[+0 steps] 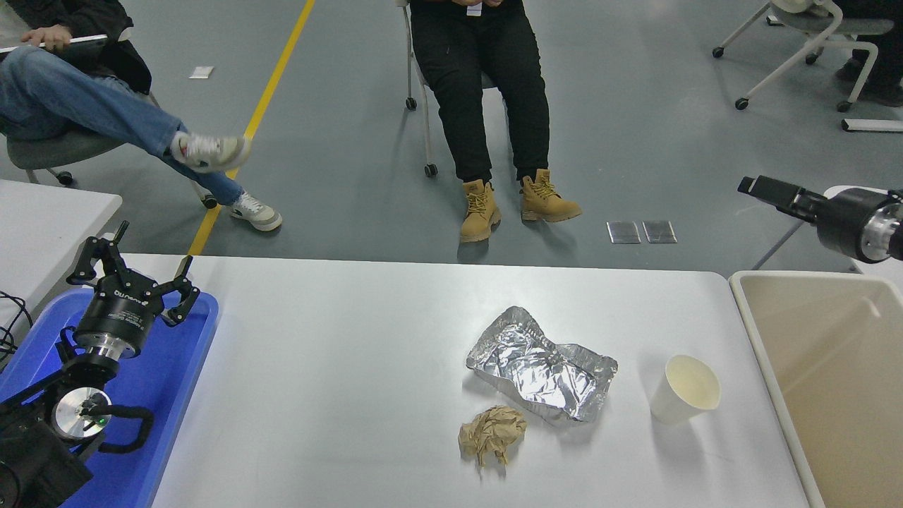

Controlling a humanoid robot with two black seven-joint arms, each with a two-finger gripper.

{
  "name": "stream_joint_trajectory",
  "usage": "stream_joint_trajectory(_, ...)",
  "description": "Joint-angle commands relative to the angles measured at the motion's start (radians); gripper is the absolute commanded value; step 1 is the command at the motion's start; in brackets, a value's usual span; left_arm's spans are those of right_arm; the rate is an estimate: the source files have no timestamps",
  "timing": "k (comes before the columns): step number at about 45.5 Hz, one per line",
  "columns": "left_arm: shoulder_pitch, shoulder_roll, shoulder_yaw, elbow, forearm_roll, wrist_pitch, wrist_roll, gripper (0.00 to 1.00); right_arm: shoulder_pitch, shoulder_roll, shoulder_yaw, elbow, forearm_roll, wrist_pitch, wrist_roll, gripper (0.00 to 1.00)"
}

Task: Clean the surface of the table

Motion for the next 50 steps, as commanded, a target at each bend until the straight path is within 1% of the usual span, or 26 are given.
stream_joint_trajectory(1, 0.000, 0.000, 0.000, 0.000, 0.000, 0.000, 0.000, 1.00, 0.045, -0.014, -0.135, 0.087, -0.226, -0.005, 0.162, 0.99)
stream_joint_trajectory(8, 0.000, 0.000, 0.000, 0.000, 0.000, 0.000, 0.000, 1.00, 0.025, -0.016, -0.151, 0.152, -0.238, -0.008, 0.170, 0.99)
stream_joint_trajectory(19, 0.000, 0.000, 0.000, 0.000, 0.000, 0.000, 0.000, 1.00, -0.100, -0.008, -0.129, 0.141, -0.221, -0.023, 0.163, 0.99)
stream_joint_trajectory(29, 0.000, 0.000, 0.000, 0.000, 0.000, 0.000, 0.000, 1.00, -0.212, -0.004, -0.129, 0.115, -0.214, -0.126, 0.163, 0.98)
stream_joint_trajectory(36, 0.000, 0.000, 0.000, 0.000, 0.000, 0.000, 0.000, 1.00, -0.262, 0.006, -0.131, 0.050, -0.200, -0.193, 0.163, 0.98)
stream_joint_trajectory(50, 0.000, 0.000, 0.000, 0.000, 0.000, 0.000, 0.000, 1.00, -0.284, 0.019, -0.129, 0.049, -0.194, -0.235, 0.163, 0.98)
